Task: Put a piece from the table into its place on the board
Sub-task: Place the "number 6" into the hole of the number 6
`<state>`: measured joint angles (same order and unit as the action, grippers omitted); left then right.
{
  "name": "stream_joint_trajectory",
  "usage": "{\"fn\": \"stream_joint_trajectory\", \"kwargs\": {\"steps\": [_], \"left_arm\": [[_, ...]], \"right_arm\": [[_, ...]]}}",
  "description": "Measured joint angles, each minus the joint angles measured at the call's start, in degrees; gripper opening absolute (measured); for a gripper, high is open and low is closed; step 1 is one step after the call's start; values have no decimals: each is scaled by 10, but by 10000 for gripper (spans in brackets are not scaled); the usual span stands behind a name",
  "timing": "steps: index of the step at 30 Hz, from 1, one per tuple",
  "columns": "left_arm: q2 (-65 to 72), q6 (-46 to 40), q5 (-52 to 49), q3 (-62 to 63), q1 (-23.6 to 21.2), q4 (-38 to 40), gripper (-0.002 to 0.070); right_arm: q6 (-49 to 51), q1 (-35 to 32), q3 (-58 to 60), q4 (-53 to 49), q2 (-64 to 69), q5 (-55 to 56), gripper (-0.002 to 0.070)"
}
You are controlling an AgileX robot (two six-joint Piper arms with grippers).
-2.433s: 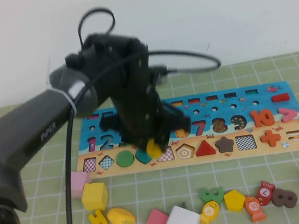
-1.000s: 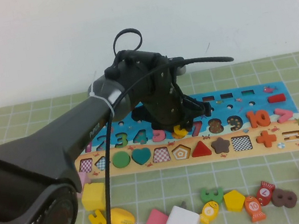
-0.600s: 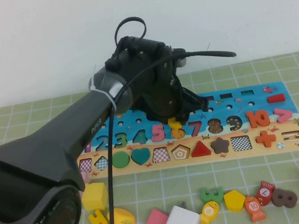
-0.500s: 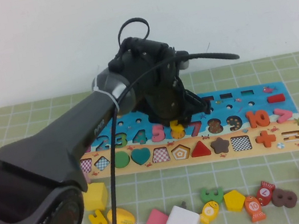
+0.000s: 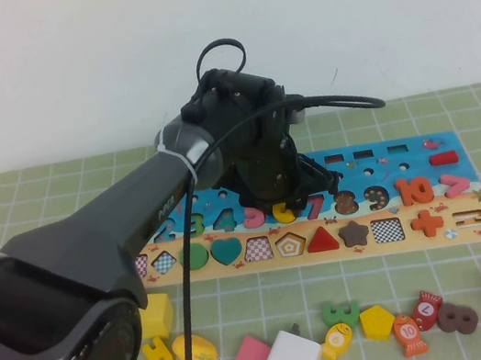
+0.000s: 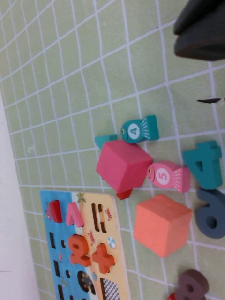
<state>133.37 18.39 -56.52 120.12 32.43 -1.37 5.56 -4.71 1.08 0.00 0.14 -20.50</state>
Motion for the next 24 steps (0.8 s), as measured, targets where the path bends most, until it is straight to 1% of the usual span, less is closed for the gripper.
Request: {"fn": "stream_joint_trajectory", "kwargs": {"steps": [16, 18, 21, 24], "left_arm": [[0, 19, -2, 0, 0, 2, 265], [0, 18, -3, 0, 0, 2, 279], [0, 17, -5, 1, 0, 4, 323], [1, 16, -14, 7, 0, 7, 349]], "right_arm": [[0, 0, 0, 0, 0, 0, -3], [0, 0, 0, 0, 0, 0, -3], [0, 0, 0, 0, 0, 0, -3], [0, 0, 0, 0, 0, 0, -3]]}}
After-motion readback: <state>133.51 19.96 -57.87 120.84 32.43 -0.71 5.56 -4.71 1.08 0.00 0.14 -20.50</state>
